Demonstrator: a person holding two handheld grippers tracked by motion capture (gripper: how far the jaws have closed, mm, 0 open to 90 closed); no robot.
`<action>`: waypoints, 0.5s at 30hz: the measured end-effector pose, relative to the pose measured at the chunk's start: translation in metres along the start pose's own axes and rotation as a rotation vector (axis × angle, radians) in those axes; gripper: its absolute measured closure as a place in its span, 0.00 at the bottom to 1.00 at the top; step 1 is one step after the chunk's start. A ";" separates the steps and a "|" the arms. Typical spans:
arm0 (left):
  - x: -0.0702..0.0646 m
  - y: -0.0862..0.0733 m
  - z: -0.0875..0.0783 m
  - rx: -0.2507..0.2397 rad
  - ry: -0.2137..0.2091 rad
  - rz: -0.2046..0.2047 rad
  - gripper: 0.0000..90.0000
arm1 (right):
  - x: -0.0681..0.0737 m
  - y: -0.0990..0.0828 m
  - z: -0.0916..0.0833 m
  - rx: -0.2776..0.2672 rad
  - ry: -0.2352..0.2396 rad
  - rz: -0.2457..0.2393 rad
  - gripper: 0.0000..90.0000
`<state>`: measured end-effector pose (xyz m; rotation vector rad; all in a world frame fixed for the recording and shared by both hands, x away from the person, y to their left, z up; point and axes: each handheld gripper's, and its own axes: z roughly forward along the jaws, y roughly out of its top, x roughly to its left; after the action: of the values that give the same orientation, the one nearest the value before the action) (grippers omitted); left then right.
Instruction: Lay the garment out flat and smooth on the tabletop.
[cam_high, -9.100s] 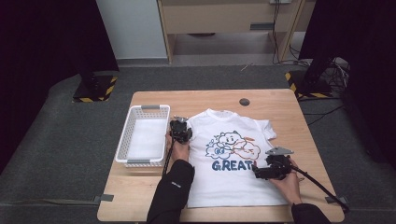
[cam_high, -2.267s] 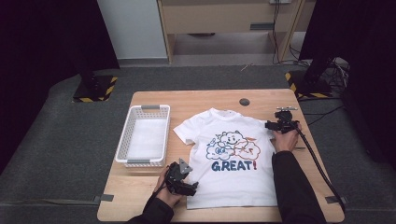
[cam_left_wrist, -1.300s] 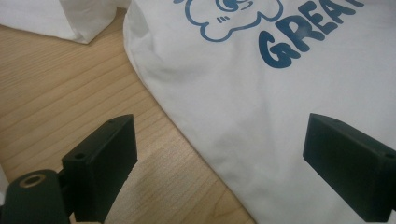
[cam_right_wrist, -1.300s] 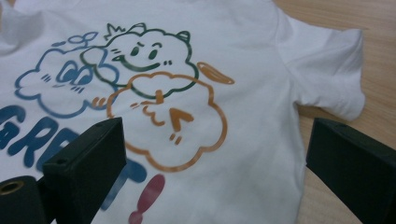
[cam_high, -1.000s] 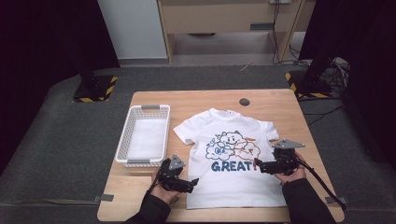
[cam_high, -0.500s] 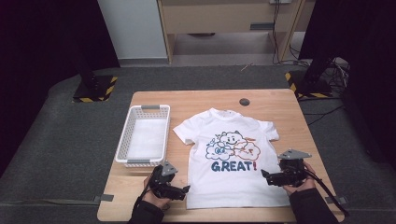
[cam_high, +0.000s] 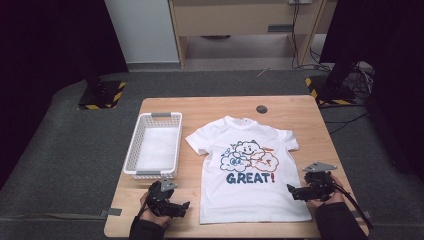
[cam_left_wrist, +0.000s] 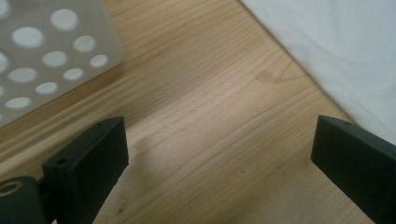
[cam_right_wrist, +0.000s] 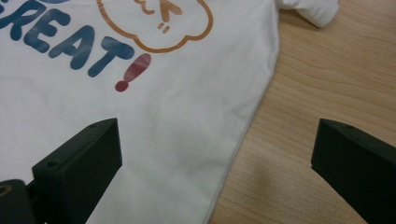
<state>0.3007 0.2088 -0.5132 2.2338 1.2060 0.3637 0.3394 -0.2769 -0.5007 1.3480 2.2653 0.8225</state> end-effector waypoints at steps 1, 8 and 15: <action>0.003 -0.001 0.000 0.003 0.012 0.005 0.03 | -0.003 -0.001 0.000 0.001 0.001 0.008 0.02; 0.021 -0.009 -0.004 0.007 0.038 -0.023 0.03 | -0.022 -0.008 0.003 -0.020 -0.015 0.048 0.01; 0.030 -0.016 -0.006 0.010 0.062 -0.014 0.03 | -0.035 -0.014 0.009 -0.032 -0.028 0.064 0.01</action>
<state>0.3038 0.2423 -0.5186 2.2362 1.2578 0.4243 0.3516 -0.3103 -0.5159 1.4153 2.1885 0.8518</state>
